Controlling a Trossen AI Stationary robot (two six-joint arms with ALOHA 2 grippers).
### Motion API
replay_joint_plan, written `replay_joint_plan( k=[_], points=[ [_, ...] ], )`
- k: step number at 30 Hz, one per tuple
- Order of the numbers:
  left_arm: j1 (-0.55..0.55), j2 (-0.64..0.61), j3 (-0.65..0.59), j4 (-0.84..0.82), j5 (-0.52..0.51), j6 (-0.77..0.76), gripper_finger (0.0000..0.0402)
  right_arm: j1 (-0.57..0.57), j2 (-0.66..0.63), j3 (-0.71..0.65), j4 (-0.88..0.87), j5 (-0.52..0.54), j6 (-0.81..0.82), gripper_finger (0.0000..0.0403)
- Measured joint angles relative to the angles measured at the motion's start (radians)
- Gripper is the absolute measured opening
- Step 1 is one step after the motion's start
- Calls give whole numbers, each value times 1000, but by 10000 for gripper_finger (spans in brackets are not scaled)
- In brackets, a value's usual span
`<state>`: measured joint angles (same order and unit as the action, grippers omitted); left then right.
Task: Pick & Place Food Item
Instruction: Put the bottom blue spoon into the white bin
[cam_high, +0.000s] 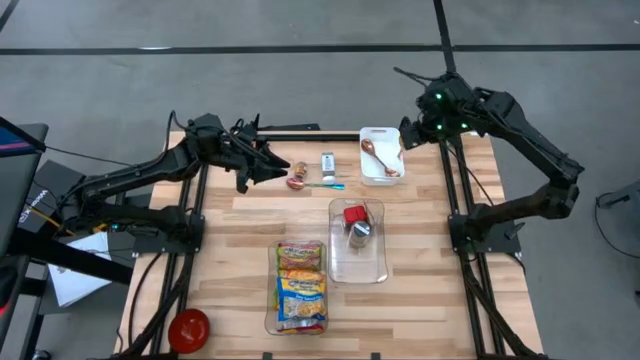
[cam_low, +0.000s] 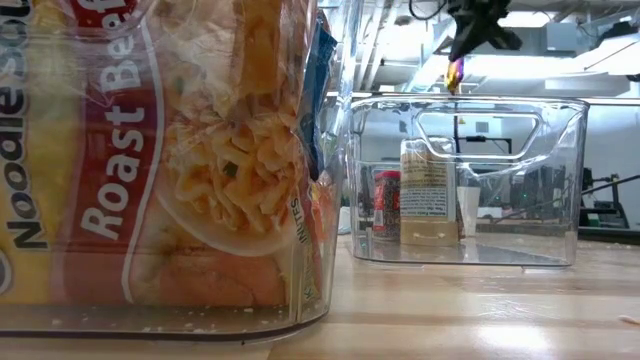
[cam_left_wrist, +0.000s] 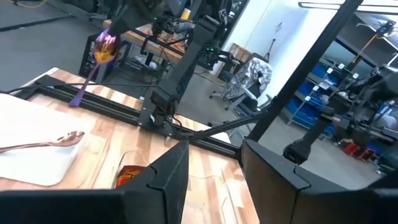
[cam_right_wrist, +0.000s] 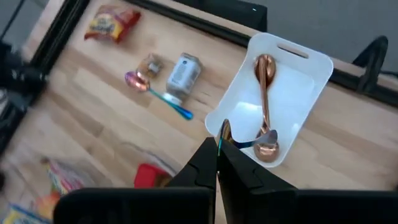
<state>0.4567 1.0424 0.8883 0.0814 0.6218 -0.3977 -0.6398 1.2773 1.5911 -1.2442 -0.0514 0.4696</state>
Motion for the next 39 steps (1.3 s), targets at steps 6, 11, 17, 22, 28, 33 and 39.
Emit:
replay_joint_plan(
  k=[6,11,17,22,28,33,39],
  points=[
    [-33,0,-40,1,-47,0,144,25,-2,-77,111,34,142,0],
    [-66,0,-106,1,-127,-2,144,23,-2,-111,151,88,233,0],
    [-74,0,-170,14,-209,-3,144,25,-1,-166,173,128,342,0],
    [-74,0,-205,40,-221,-3,144,24,-2,-190,229,139,417,0],
    [-74,0,-213,46,-220,-3,144,22,-1,-241,261,171,487,0],
    [-74,0,-213,57,-219,-2,144,24,27,-252,263,199,500,0],
    [-74,0,-213,57,-219,-8,144,23,84,-256,262,211,492,0]
  ],
)
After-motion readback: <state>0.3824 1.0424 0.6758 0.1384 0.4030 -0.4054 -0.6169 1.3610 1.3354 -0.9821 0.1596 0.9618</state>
